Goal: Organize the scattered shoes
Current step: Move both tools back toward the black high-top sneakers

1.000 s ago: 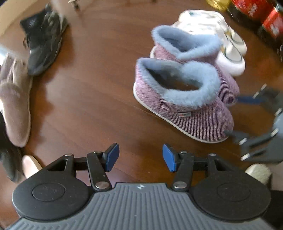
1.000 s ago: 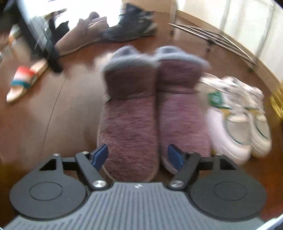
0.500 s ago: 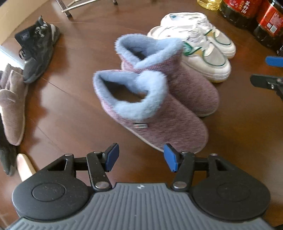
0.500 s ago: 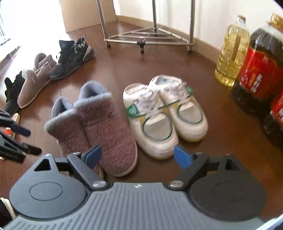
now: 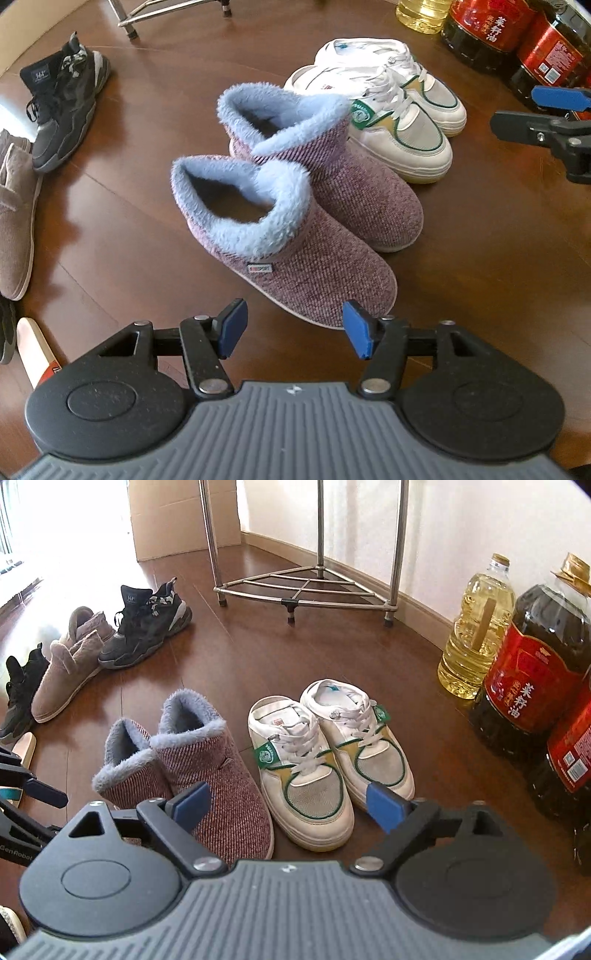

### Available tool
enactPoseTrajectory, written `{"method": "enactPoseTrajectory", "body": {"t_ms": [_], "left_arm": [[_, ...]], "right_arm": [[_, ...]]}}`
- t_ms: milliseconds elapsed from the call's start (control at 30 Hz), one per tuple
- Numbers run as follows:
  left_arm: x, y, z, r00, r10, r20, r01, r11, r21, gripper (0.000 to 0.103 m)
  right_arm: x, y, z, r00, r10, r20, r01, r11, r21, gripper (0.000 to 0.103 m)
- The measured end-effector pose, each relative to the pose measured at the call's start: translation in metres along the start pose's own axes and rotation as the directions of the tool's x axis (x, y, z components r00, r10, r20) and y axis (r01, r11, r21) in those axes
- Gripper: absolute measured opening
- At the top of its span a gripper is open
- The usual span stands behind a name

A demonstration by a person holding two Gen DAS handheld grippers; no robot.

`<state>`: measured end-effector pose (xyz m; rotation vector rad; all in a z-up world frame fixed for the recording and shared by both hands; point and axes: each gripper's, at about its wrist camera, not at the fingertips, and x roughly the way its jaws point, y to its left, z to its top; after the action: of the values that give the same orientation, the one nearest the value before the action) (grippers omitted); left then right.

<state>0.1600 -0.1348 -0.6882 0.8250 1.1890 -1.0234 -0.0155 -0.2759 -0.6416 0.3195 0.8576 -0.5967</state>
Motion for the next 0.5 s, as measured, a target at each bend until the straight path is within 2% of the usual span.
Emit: {"method": "enactPoseTrajectory", "body": {"t_ms": [133, 200, 267, 367, 433, 500], "left_arm": [[-0.009, 0.036, -0.006, 0.999, -0.037, 0.000, 0.037, 0.999, -0.023, 0.061], [-0.020, 0.071, -0.005, 0.999, -0.041, 0.036, 0.044, 0.996, -0.076, 0.061], [-0.033, 0.105, -0.007, 0.996, -0.015, 0.085, 0.026, 0.991, -0.131, 0.061], [-0.052, 0.154, -0.020, 0.985, 0.101, 0.143, -0.070, 0.977, -0.203, 0.068], [-0.059, 0.183, -0.036, 0.966, 0.209, 0.155, -0.168, 0.955, -0.245, 0.069], [-0.060, 0.200, -0.048, 0.954, 0.257, 0.156, -0.208, 0.939, -0.275, 0.069]], "right_arm": [[0.004, 0.010, 0.013, 1.000, 0.008, 0.026, -0.007, 1.000, -0.026, 0.098], [0.005, 0.018, 0.024, 0.997, 0.039, 0.068, -0.036, 0.999, -0.038, 0.100], [0.014, 0.033, 0.037, 0.991, 0.097, 0.088, -0.093, 0.995, -0.047, 0.102], [0.027, 0.054, 0.057, 0.976, 0.184, 0.117, -0.177, 0.982, -0.063, 0.102], [0.040, 0.076, 0.067, 0.964, 0.242, 0.114, -0.233, 0.969, -0.088, 0.102], [0.056, 0.102, 0.075, 0.949, 0.298, 0.097, -0.286, 0.950, -0.121, 0.102]]}}
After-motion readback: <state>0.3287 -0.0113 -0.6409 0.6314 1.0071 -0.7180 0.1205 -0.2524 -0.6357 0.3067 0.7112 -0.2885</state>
